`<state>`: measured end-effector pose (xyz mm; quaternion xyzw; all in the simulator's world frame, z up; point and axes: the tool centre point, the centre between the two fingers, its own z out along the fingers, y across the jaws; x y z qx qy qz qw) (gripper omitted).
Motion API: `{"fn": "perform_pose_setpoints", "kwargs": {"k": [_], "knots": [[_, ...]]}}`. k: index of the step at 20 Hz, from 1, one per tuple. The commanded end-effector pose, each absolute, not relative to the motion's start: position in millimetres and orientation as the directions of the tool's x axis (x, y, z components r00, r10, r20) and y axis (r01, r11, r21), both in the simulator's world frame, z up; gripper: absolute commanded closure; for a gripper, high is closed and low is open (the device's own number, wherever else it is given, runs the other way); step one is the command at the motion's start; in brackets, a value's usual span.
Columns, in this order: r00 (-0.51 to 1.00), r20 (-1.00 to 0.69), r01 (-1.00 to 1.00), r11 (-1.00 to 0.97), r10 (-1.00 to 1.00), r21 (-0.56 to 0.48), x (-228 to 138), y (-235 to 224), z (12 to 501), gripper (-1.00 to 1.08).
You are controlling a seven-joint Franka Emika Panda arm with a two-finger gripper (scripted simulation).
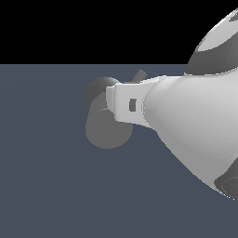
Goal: Turn on the faucet by rotating a designated handle.
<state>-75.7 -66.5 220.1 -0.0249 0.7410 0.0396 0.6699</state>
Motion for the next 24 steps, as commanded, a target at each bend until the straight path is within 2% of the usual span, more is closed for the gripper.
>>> {"fn": "perform_pose_setpoints", "kwargs": {"k": [1,10,11,12,24], "knots": [[-0.031,-0.999,-0.126,0.992,0.012,0.016,-71,-41,256,1.08],[-0.005,-1.000,-0.131,0.991,0.010,0.011,-72,-16,280,1.08],[-0.097,-0.995,-0.093,0.995,0.017,0.026,-88,-38,239,1.08],[-0.124,-0.992,-0.081,0.996,0.019,0.030,-82,-44,224,1.08],[-0.059,-0.998,-0.109,0.994,0.014,0.020,-80,7,258,1.08]]}}
